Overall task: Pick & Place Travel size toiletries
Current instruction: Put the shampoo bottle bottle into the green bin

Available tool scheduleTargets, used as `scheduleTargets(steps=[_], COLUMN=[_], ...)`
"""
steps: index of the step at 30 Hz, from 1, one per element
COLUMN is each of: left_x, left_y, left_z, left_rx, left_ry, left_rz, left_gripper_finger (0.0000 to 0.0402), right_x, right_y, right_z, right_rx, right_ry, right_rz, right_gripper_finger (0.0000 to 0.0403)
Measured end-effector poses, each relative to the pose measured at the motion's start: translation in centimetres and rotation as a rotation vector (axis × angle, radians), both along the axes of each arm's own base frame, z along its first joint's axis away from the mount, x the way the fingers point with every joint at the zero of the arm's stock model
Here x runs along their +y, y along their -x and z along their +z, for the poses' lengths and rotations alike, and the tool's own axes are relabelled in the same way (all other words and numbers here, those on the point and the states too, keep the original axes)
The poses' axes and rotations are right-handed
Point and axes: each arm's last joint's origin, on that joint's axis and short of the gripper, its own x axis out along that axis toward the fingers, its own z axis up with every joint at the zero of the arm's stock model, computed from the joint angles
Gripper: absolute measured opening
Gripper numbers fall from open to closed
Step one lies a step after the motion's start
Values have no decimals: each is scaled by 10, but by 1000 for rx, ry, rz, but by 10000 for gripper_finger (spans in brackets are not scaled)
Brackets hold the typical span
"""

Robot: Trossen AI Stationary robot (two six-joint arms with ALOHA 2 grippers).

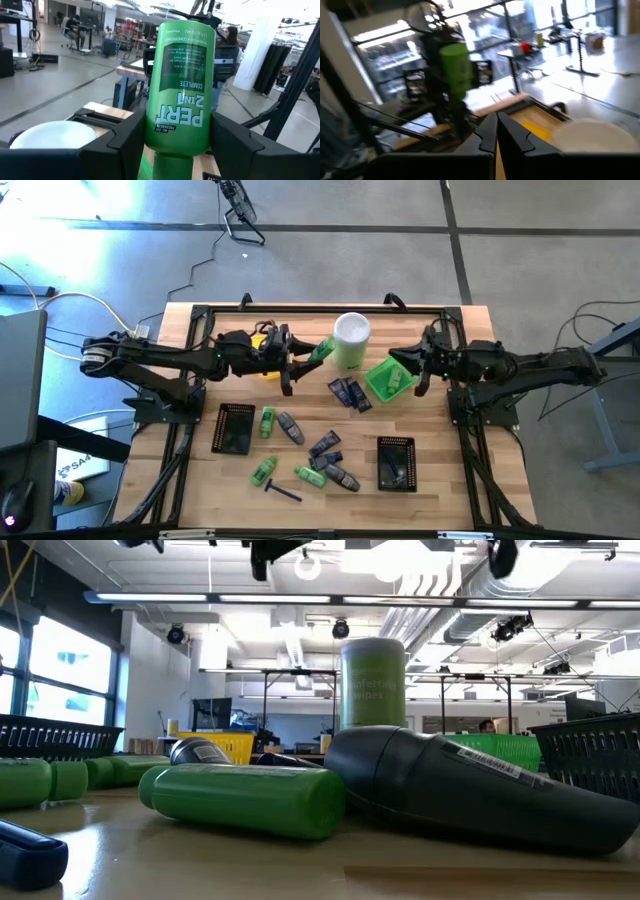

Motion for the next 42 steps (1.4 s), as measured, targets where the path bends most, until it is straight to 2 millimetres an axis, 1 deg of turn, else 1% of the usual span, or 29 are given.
scheduleTargets(steps=[4,10,13,15,17,25,28,31,33,36,39,42], left_x=[0,0,0,0,0,0,0,-1,-1,-1,-1,-2], left_y=[2,2,2,2,2,2,2,2,2,2,2,1], left_z=[2,2,2,2,2,2,1,1,1,1,1,1], left_rx=[-8,-7,-5,-5,-4,-4,0,-1,-2,-2,-2,-4], left_ry=[0,3,3,3,3,3,7,14,26,28,30,42], left_rz=[-1,-2,-2,-2,-3,-4,-5,-18,-32,-39,-43,-63], left_gripper_finger=[190,190,190,190,190,190,190,190,190,190,190,190], right_x=[4,5,6,6,7,2,-1,-4,-4,-1,0,-3], right_y=[-20,-47,-59,-65,-70,-89,-95,-102,-107,-118,-129,-141], right_z=[-1,-5,-9,-12,-15,-26,-31,-31,-29,-23,-21,-21], right_rx=[-47,-122,-150,-163,-172,-226,-237,-234,-234,-230,-215,-186], right_ry=[35,45,47,46,45,-25,-56,-75,-61,5,39,43], right_rz=[75,42,27,26,25,6,9,3,25,71,105,109], right_gripper_finger=[5,5,17,39,68,230,282,325,347,366,370,367])
